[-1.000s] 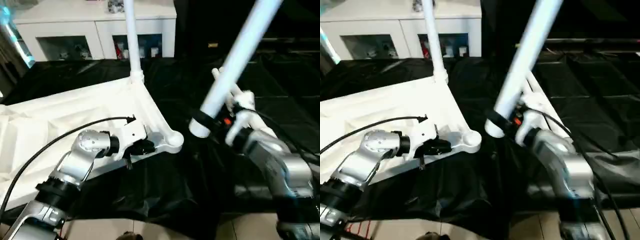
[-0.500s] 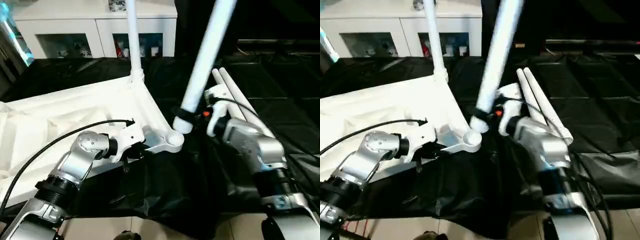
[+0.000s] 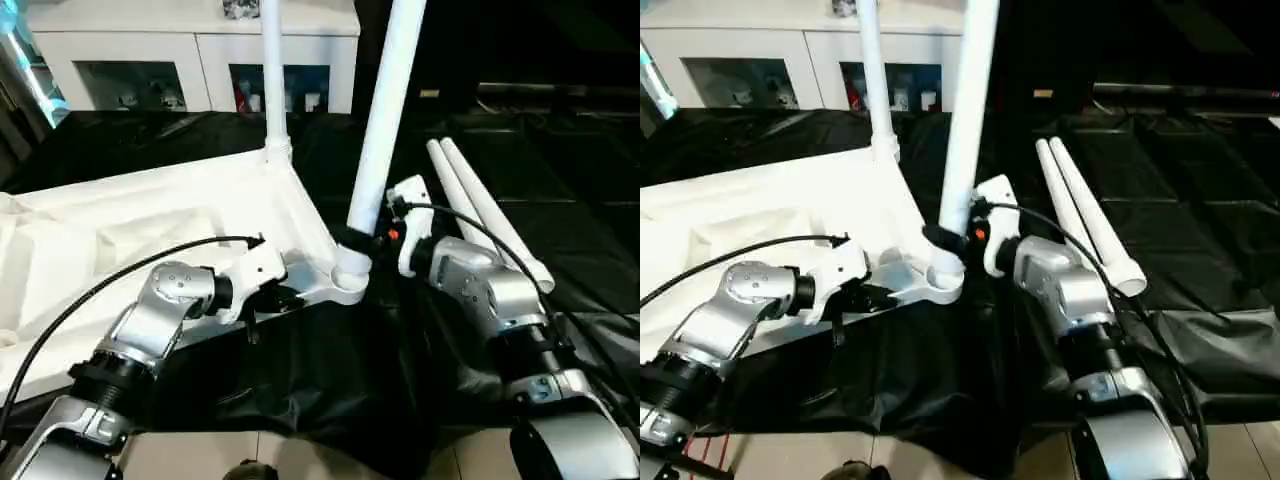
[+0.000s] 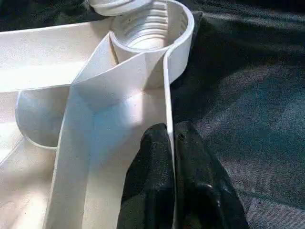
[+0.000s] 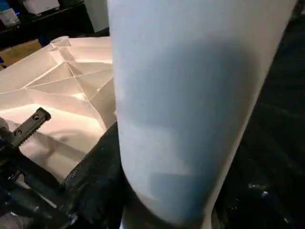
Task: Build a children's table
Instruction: Insert table leg to table base
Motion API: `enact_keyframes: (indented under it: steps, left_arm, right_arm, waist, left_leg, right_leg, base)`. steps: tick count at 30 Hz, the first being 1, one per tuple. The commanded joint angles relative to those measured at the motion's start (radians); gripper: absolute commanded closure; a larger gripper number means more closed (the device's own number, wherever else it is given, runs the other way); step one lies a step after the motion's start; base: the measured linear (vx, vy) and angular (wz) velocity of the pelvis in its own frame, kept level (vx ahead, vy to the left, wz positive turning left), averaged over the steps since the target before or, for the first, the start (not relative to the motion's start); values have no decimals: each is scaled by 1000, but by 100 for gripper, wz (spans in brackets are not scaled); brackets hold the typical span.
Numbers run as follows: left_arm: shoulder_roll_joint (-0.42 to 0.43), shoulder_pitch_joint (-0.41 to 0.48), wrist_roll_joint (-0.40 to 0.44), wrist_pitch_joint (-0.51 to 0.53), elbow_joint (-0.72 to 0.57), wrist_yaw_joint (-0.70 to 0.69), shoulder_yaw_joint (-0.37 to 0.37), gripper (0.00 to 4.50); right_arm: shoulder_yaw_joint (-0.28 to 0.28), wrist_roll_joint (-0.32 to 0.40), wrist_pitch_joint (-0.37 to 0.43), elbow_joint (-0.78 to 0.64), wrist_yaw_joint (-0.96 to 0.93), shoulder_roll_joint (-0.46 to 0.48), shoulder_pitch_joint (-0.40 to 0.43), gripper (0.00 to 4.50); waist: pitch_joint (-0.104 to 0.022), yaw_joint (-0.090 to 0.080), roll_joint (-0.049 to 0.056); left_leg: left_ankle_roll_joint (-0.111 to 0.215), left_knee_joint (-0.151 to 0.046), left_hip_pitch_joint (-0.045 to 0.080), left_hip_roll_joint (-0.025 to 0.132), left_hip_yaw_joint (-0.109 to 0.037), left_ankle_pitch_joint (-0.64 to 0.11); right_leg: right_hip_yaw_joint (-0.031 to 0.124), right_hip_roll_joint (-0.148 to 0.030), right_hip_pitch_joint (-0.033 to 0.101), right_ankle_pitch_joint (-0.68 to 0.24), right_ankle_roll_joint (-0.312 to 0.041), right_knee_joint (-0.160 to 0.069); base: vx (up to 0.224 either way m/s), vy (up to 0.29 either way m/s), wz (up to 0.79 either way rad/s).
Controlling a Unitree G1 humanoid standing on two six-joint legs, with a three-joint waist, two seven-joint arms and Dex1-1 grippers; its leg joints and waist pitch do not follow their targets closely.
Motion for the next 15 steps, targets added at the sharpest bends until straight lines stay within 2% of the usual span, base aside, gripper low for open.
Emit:
enact_keyframes:
  steps: [1,2,3,6,7,15]
  left_arm:
    - [-7,-2,-10,-14,-4,9,7,440]
    - [-10,-2,-14,-17,-4,9,9,440]
    - [-16,-3,-20,-23,-3,10,12,440]
    - [-28,-9,-20,-28,0,14,9,440]
    - [-32,-11,-19,-29,3,17,8,440]
    - [-50,-21,-20,-36,10,21,3,450]
  right_arm:
    - [7,-9,-22,17,10,1,-23,256]
    - [8,-10,-23,23,11,3,-24,256]
    - [9,-14,-26,35,19,7,-28,256]
    - [27,-31,-24,40,34,6,-28,256]
    - [34,-36,-22,39,40,3,-27,256]
    - [58,-57,-13,34,78,-23,-16,256]
  waist:
    - [-70,-2,-9]
    - [-70,-1,-9]
    - [-69,-2,-13]
    - [-70,-1,-13]
    - [-69,-1,-16]
    - [-67,3,-20]
  left_leg:
    - [-2,-71,49,61,-27,-190]
    - [-3,-70,49,62,-26,-192]
    - [-1,-71,48,62,-26,-188]
    - [5,-70,48,62,-26,-178]
    - [7,-70,48,62,-25,-176]
    - [4,-71,48,63,-25,-190]
  right_leg:
    - [36,-70,20,-87,-252,-68]
    - [37,-70,19,-91,-251,-69]
    - [37,-69,21,-92,-249,-68]
    - [37,-70,20,-91,-249,-68]
    - [36,-69,21,-94,-248,-68]
    - [38,-70,19,-127,-234,-72]
  base:
    - [0,0,0]
    - [0,0,0]
    - [0,0,0]
    - [0,0,0]
    - [0,0,0]
    - [0,0,0]
